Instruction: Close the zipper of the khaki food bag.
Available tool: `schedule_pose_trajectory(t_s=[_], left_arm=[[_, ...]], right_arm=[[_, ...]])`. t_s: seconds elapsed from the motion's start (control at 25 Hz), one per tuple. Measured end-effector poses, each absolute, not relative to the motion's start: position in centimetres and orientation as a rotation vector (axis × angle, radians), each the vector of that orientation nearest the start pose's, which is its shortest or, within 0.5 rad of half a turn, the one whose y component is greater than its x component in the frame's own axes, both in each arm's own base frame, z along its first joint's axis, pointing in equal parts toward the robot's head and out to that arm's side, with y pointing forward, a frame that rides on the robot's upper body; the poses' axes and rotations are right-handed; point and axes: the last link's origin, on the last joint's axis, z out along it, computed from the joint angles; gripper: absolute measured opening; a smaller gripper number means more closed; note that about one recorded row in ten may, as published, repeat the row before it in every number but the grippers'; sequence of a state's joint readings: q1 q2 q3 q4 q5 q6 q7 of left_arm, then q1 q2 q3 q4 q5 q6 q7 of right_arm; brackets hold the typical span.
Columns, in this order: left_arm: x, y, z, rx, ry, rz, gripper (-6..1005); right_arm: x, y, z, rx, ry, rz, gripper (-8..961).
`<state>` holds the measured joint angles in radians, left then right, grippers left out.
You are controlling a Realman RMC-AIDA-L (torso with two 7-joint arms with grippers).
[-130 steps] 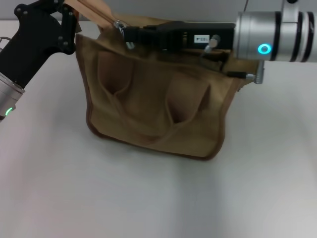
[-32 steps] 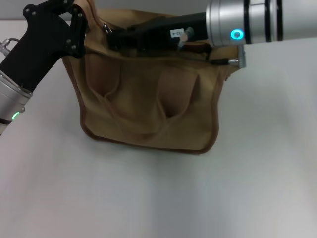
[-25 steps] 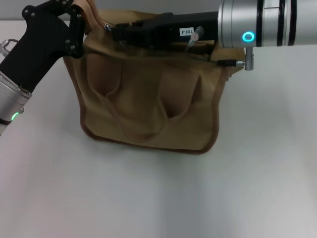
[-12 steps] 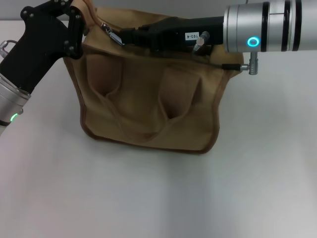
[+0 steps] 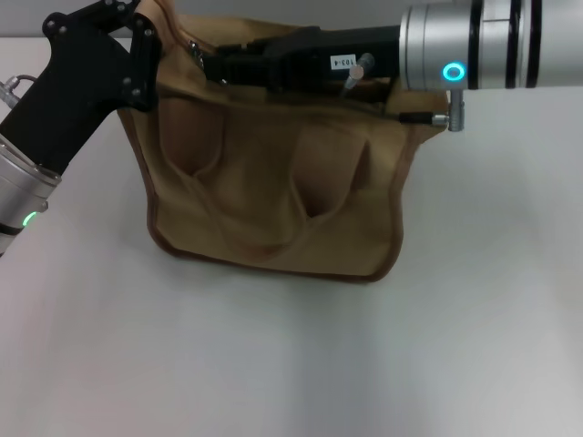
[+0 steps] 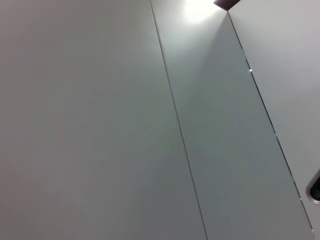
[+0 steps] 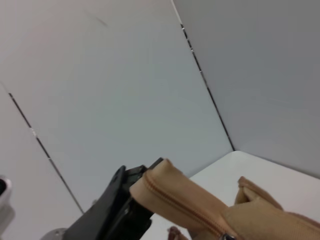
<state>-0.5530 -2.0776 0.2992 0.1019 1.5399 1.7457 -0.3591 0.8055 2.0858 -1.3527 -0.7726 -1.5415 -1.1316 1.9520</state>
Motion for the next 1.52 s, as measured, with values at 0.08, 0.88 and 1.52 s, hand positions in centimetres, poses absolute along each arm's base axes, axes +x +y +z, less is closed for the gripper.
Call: schedule_pose_trajectory(t_s=[0.08,0.88,1.52], left_arm=[[-24.4,31.8,1.0,-1.892,0.038,-1.193,93],[-24.3,31.8,1.0,-1.897,0.037,-1.197,97],[-24.1,31.8,0.6,-1.916,0.036,-1.197,100]], right_arm=[[8.4,40.2,-5.6,-2.803,0.784,0.806,192],[7.0,39.9,-6.6,-2.855,0.797,0.773,315],[6.4,40.0,-6.7,-2.864,0.800,0.755,67]])
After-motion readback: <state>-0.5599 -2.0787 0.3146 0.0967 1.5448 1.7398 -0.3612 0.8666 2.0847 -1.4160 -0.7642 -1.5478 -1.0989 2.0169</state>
